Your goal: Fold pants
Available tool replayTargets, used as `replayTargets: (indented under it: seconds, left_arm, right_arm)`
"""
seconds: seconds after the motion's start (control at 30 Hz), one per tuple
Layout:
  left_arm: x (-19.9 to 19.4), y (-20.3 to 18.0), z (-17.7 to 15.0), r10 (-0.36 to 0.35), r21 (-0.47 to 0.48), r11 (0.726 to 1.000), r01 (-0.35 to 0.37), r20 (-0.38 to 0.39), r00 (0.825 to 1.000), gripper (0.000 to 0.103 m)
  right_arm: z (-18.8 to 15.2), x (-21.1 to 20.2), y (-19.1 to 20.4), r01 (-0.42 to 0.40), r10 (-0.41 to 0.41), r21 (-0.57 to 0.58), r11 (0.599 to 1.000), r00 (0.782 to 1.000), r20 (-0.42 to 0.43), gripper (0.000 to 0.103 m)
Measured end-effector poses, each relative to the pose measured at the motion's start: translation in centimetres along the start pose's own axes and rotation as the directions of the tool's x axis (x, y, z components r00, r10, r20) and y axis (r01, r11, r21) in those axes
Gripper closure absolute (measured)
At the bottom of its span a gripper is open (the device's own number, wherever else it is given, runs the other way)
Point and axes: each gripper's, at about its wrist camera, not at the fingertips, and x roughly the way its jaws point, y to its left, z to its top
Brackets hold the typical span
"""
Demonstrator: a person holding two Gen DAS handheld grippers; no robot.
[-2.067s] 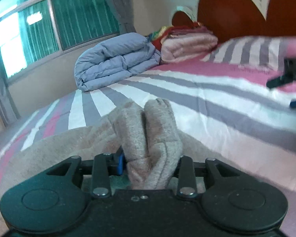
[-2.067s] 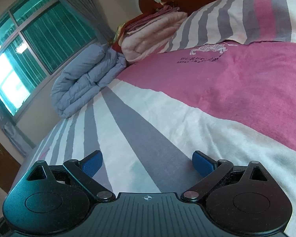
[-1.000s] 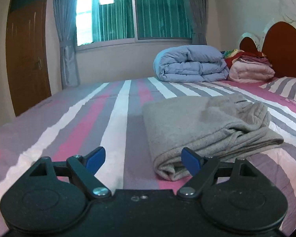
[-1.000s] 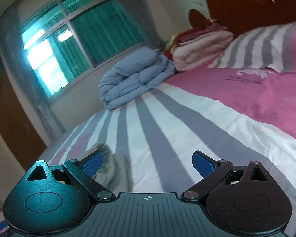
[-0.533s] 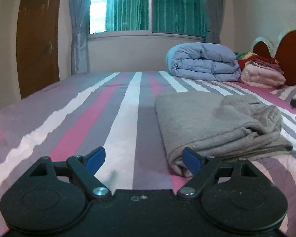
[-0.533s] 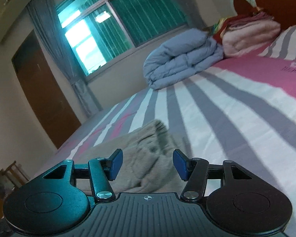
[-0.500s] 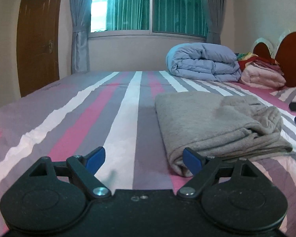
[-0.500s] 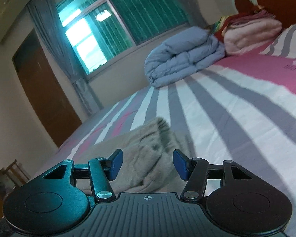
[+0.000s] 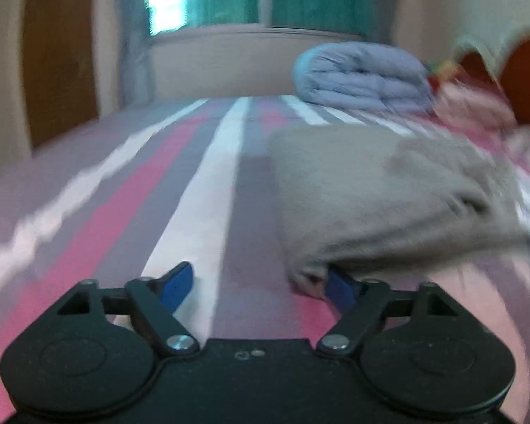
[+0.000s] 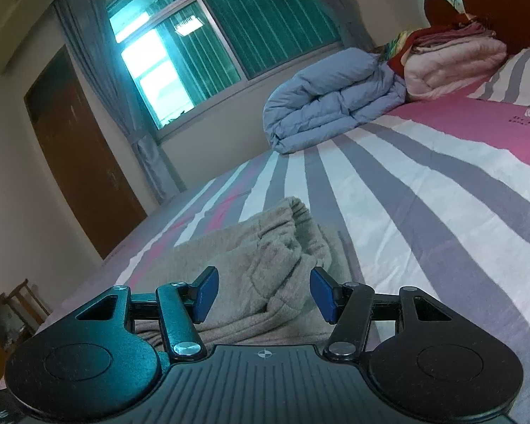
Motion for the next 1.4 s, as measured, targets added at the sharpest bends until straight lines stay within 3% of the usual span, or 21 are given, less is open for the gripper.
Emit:
replayTargets:
  seconds: [0.07, 0.17, 0.4, 0.57, 0.6, 0.63, 0.7, 0.77, 0.8, 0.83, 0.87, 0.93, 1.0, 1.07, 1.1, 1.13, 1.17, 1.23, 1.33, 1.4]
  left_arm:
    - [0.1, 0.7, 0.0, -0.005, -0.057, 0.998, 0.005, -0.009, 1.000, 0.025]
    - [-0.4, -0.4, -0.2, 0.008, 0.009, 1.000, -0.008, 0.011, 1.000, 0.031]
    - [-0.4, 0.5, -0.4, -0.032, -0.048, 0.998, 0.034, 0.036, 0.999, 0.033]
    - [-0.1, 0.2, -0.3, -0.030, -0.048, 0.998, 0.031, 0.034, 0.999, 0.032]
    - [-0.1, 0.3, -0.3, -0.026, -0.046, 0.999, 0.027, 0.031, 0.999, 0.030]
    - [0.0, 0.3, -0.3, -0.022, -0.045, 0.999, 0.023, 0.029, 0.999, 0.030]
    - [-0.2, 0.3, -0.3, -0.014, -0.043, 0.999, 0.015, 0.039, 0.999, 0.030]
    - [-0.3, 0.2, -0.3, -0.009, -0.035, 0.999, 0.011, 0.044, 0.999, 0.028]
    - [-0.2, 0.2, -0.3, -0.010, -0.038, 0.999, 0.011, 0.044, 0.999, 0.027]
    - [-0.1, 0.3, -0.3, -0.012, -0.040, 0.999, 0.013, 0.041, 0.999, 0.024]
    - [-0.1, 0.2, -0.3, -0.013, -0.040, 0.999, 0.014, 0.039, 0.999, 0.024]
    - [-0.2, 0.0, -0.3, -0.001, -0.029, 1.000, 0.002, 0.039, 0.999, 0.024]
    - [-0.3, 0.1, -0.4, 0.006, -0.031, 1.000, -0.005, 0.033, 0.999, 0.025]
    - [-0.9, -0.6, -0.4, 0.008, 0.022, 1.000, -0.010, 0.055, 0.998, 0.032]
    - [-1.4, -1.2, -0.5, 0.011, 0.066, 0.998, -0.016, 0.075, 0.997, 0.035]
    - [-1.8, -1.6, -0.6, 0.003, 0.096, 0.995, -0.013, 0.095, 0.996, 0.034]
    - [-2.2, -1.8, -0.6, -0.016, 0.106, 0.994, 0.004, 0.109, 0.994, 0.034]
    - [-2.0, -1.6, -0.5, -0.017, 0.100, 0.995, 0.007, 0.100, 0.995, 0.033]
    - [-0.5, -0.7, -0.2, 0.007, 0.044, 0.999, -0.009, 0.037, 0.999, 0.026]
    - [-0.6, -0.3, -0.2, 0.005, 0.020, 1.000, -0.005, 0.042, 0.999, 0.025]
  right_arm:
    - [0.0, 0.1, 0.1, 0.006, -0.006, -0.008, 1.000, 1.000, -0.001, 0.045]
    - [0.0, 0.1, -0.1, 0.003, -0.003, -0.006, 1.000, 1.000, 0.000, 0.045]
    - [-0.1, 3.3, 0.2, -0.078, 0.078, 0.011, 0.997, 0.996, -0.046, 0.046]
    - [-0.2, 7.3, -0.9, -0.019, 0.028, 0.083, 0.996, 0.994, -0.108, 0.046]
    - [-0.2, 7.9, -1.3, -0.023, 0.036, 0.109, 0.994, 0.993, -0.115, 0.050]
    - [-0.1, 8.3, -1.6, -0.017, 0.032, 0.121, 0.992, 0.992, -0.123, 0.084]
    - [0.1, 8.1, -2.2, -0.017, 0.034, 0.147, 0.989, 0.993, -0.112, 0.084]
    - [0.8, 6.1, -2.0, -0.044, 0.046, 0.112, 0.993, 0.999, -0.015, 0.085]
    - [0.9, 5.4, -2.0, -0.045, 0.043, 0.094, 0.995, 0.999, 0.017, 0.085]
    - [0.7, 5.8, -2.6, -0.015, 0.016, 0.101, 0.995, 1.000, -0.009, 0.085]
    - [0.6, 6.6, -3.8, 0.015, -0.006, 0.152, 0.988, 0.998, -0.059, 0.085]
    - [0.6, 7.1, -5.8, 0.020, -0.002, 0.253, 0.967, 0.997, -0.073, 0.085]
    - [0.7, 6.8, -5.5, 0.014, 0.003, 0.227, 0.974, 0.997, -0.073, 0.085]
    - [0.5, 6.4, -4.9, -0.007, 0.024, 0.201, 0.980, 0.996, -0.082, 0.083]
    - [0.5, 5.9, -4.7, -0.012, 0.027, 0.191, 0.981, 0.997, -0.075, 0.081]
    - [0.6, 5.1, -4.6, -0.015, 0.027, 0.187, 0.982, 0.998, -0.058, 0.072]
    - [0.7, 4.4, -4.6, -0.013, 0.021, 0.191, 0.982, 0.999, -0.043, 0.062]
    - [0.6, 3.0, -4.8, -0.030, 0.033, 0.226, 0.974, 0.999, -0.010, 0.053]
    - [0.7, 2.6, -5.3, -0.048, 0.054, 0.296, 0.954, 0.998, -0.014, 0.052]
    - [0.6, 3.2, -5.6, -0.053, 0.074, 0.325, 0.944, 0.996, -0.052, 0.052]
